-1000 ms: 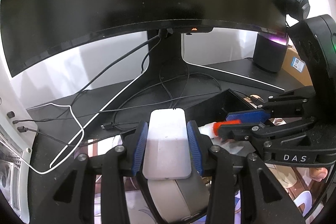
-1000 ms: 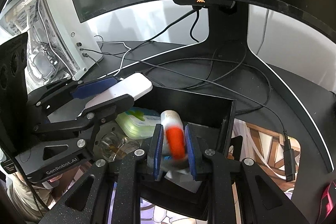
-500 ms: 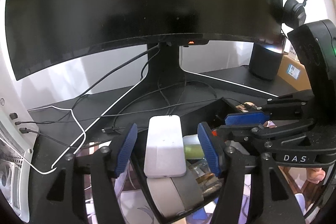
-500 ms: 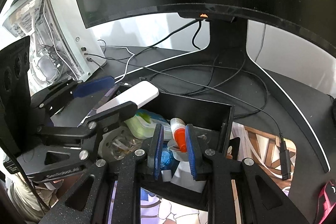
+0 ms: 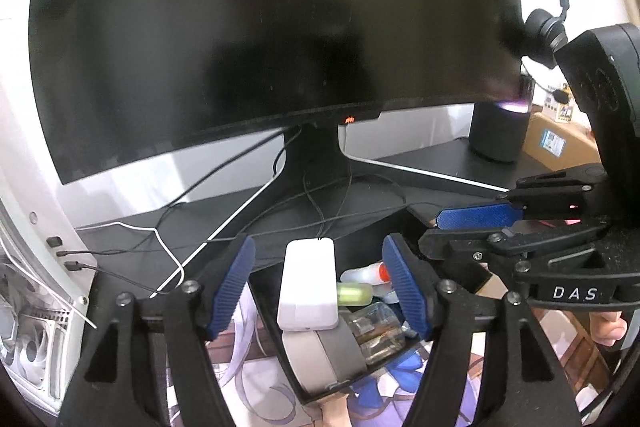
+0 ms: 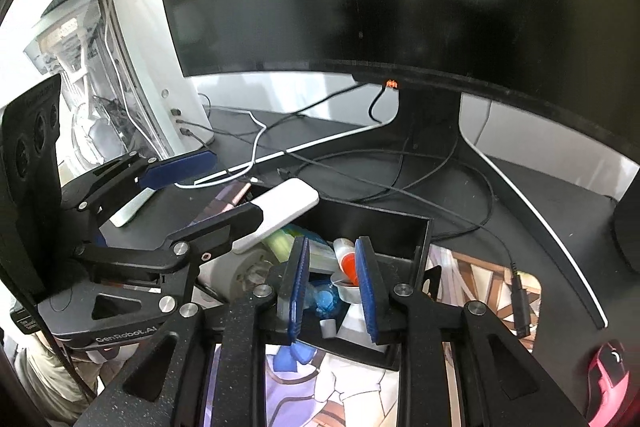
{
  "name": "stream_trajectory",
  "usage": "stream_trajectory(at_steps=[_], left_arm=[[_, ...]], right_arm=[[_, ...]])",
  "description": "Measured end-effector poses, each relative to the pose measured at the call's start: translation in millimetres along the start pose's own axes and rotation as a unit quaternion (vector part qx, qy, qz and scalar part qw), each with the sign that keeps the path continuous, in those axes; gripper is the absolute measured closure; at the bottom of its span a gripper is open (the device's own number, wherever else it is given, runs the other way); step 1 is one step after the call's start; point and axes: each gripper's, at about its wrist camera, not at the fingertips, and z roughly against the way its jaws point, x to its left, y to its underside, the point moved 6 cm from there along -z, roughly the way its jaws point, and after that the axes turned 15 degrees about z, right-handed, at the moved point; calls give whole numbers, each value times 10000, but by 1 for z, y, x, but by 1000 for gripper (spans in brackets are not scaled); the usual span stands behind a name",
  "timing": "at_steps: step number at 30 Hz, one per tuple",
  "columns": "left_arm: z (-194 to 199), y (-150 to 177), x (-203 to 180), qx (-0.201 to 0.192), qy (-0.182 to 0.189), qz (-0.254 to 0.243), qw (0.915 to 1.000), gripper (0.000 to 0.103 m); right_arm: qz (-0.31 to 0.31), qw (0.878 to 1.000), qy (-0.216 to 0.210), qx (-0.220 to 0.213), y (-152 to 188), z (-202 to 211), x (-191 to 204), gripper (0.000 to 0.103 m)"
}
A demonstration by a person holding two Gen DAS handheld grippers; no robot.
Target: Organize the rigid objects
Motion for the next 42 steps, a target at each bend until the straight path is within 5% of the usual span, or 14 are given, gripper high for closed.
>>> stream_trajectory(at_steps=[5, 24, 38, 42], left_arm=[[20, -6, -3, -212, -32, -45, 9998, 26], [83, -5, -6, -753, 60, 164, 9970, 24], [91, 20, -12, -836, 67, 173, 9963, 19], [92, 24, -15, -983, -172, -1, 9950, 19]], right_arm=[[72, 9998, 58, -182, -5, 21, 8, 79], [282, 9965, 221, -756, 0, 84, 35, 79], [387, 9930, 311, -1075, 20, 104, 50, 69], [394, 9923, 346, -1126, 27, 106, 54, 67]])
